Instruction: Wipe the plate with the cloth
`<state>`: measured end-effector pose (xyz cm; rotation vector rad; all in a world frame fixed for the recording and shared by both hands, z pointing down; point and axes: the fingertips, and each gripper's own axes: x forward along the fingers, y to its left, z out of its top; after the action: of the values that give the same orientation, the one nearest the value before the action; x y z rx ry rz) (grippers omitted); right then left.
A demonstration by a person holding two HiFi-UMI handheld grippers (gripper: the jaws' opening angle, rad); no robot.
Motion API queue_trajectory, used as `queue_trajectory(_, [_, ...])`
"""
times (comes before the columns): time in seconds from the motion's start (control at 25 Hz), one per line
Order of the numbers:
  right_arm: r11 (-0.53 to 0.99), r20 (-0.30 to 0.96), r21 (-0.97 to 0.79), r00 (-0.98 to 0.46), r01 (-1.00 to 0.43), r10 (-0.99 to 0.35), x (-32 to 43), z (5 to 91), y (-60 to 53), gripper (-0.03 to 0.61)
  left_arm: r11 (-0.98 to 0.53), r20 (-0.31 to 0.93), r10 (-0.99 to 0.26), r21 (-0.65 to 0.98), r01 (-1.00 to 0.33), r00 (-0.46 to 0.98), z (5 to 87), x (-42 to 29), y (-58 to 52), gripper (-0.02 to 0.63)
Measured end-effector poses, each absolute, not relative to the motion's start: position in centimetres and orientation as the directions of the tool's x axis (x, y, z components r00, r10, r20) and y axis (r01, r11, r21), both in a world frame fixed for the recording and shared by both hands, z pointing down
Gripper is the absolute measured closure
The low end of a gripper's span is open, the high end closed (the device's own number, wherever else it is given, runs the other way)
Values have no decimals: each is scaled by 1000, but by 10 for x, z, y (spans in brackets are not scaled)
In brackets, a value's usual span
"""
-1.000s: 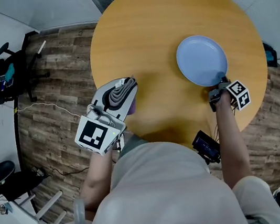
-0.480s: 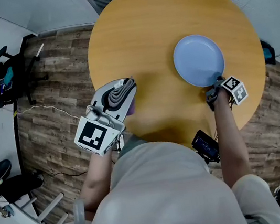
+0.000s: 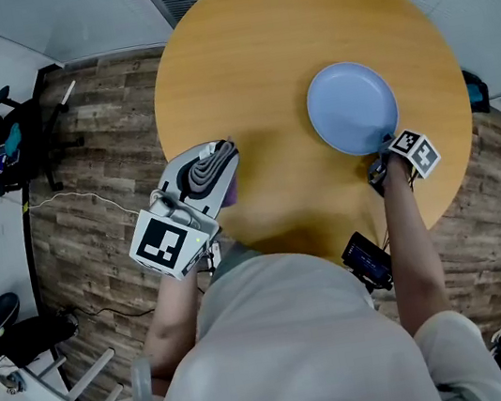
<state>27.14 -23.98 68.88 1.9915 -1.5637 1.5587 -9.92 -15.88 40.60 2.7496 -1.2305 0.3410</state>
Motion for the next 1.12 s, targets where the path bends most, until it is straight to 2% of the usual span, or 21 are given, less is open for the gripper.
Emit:
queue_trajectory(0.28, [-433, 789, -464, -139, -772, -598, 269, 689, -238, 534, -674, 236, -716, 13, -739, 657, 405, -98, -159, 532])
queue_trajectory(0.52, [-445, 758, -543, -188, -712, -624, 276, 689, -231, 444, -677, 222, -714, 23, -736, 664, 404, -96, -160, 532])
queue_trajectory(0.72, [-445, 733, -586, -208, -677, -648, 281, 680, -223, 417, -679, 206, -714, 34, -734, 670, 401, -96, -160, 532])
queue_trajectory(1.04, [-388, 672, -669, -294, -633, -679, 276, 652, -211, 414, -686, 186, -709, 43, -726, 681, 398, -97, -158, 532])
queue_trajectory(1.12, [-374, 662, -678, -302, -633, -686, 276, 644, -209, 430, -687, 181, -708, 46, -725, 682, 396, -96, -159, 532])
